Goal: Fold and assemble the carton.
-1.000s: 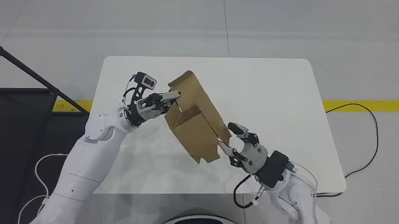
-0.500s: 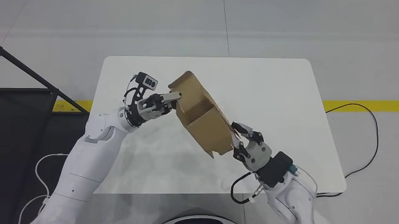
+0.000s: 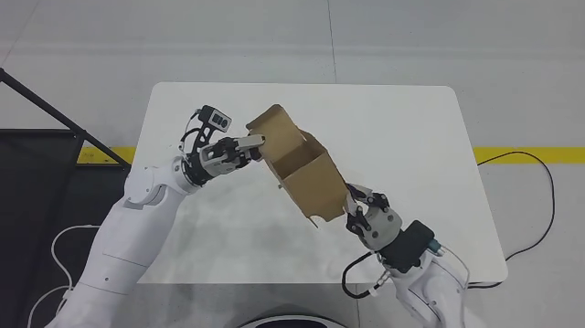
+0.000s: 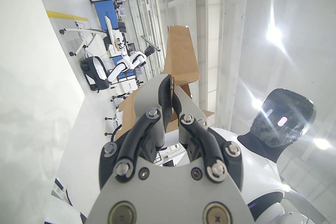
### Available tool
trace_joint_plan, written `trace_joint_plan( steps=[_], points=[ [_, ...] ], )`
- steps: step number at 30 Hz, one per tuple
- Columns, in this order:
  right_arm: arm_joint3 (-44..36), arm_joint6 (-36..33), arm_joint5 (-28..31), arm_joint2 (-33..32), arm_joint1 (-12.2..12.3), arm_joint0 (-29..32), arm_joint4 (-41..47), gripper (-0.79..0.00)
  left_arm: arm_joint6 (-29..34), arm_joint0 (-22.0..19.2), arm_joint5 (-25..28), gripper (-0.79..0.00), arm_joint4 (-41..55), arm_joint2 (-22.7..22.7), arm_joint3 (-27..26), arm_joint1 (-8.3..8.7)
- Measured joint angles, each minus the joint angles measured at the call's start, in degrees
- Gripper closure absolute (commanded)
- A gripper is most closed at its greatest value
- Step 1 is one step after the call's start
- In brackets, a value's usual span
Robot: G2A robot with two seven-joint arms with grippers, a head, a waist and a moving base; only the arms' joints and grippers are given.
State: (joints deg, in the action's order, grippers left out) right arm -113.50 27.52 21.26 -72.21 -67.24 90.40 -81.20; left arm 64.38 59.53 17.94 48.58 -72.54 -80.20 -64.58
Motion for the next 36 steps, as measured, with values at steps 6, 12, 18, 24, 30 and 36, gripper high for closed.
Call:
trace_joint_plan(
  steps=[6,12,18,24,30,36],
  points=[
    [0.1,-0.2,0.2,-0.1,0.0,-0.1,0.6,0.000,0.7,0.1,-0.1,0.000,-0.4,-0.2,0.2,-0.06],
    [-0.1,-0.6,0.5,-0.3,0.0,-0.1,0.6,0.000,1.1,0.1,0.2,0.000,-1.3,-0.3,0.3,-0.10],
    [0.0,-1.2,0.8,-0.7,0.0,-0.1,1.5,0.000,1.5,0.1,0.2,0.000,-1.7,-0.4,0.3,-0.18],
    [0.2,-1.4,1.1,-1.0,0.0,-0.1,1.8,0.000,1.6,0.0,0.4,-0.157,-2.0,-0.4,0.4,-0.27],
    [0.1,-1.0,1.3,-1.5,0.1,0.3,1.8,0.000,1.7,0.0,0.4,-0.659,-2.3,-0.3,0.3,-0.36],
    [0.0,-0.3,1.6,-2.5,0.2,0.9,1.4,0.000,2.1,0.0,0.2,-0.785,-2.2,-0.5,0.4,-0.42]
  ],
)
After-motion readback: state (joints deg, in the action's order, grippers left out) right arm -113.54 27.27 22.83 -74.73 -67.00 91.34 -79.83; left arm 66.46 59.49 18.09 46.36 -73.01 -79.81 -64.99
